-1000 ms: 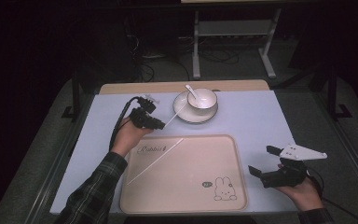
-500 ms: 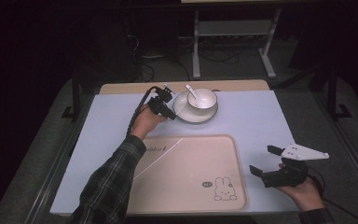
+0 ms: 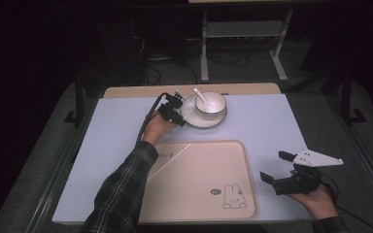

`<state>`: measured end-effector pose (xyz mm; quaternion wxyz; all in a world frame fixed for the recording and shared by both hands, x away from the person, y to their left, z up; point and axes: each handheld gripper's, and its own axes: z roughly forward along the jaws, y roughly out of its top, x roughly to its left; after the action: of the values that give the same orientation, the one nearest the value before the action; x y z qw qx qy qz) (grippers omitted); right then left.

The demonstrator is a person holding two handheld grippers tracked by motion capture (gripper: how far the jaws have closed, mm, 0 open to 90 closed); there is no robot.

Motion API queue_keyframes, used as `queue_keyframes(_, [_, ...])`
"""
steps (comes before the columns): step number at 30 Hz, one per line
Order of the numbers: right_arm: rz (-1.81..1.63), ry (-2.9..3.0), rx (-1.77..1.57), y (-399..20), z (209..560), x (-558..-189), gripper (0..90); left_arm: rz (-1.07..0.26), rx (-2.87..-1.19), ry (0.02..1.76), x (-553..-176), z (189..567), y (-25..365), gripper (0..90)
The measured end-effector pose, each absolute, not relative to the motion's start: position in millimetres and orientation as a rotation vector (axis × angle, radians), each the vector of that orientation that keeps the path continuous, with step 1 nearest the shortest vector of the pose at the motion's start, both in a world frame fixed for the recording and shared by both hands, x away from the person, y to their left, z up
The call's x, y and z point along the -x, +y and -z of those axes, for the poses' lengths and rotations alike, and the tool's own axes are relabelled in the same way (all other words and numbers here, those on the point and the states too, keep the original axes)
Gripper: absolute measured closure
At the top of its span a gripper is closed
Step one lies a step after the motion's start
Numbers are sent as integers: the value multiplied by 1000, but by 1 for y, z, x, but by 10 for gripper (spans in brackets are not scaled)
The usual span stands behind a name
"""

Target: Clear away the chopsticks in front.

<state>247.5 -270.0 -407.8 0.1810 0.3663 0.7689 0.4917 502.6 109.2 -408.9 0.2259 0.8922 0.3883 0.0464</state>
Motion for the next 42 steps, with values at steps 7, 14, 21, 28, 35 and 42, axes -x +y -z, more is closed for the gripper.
queue_keyframes(7, [-1388, 2171, -1033, -270, 408, -248, 0, -181, -2461, 1122, -502, 407, 116, 855])
queue_keyframes(14, [-1387, 2171, -1033, -270, 408, -247, 0, -179, -2427, 1124, -494, 402, 133, 858])
queue_keyframes(21, [-1384, 2173, -1033, -269, 408, -247, 0, -175, -2350, 1133, -478, 392, 163, 858])
queue_keyframes(28, [-1379, 2177, -1032, -268, 408, -247, 0, -196, -2322, 1127, -450, 383, 192, 859])
queue_keyframes(35, [-1374, 2182, -1030, -267, 409, -248, 0, -173, -2283, 1104, -402, 381, 222, 859])
queue_keyframes(42, [-1368, 2183, -1028, -266, 408, -247, 0, -137, -2240, 1069, -360, 383, 232, 858])
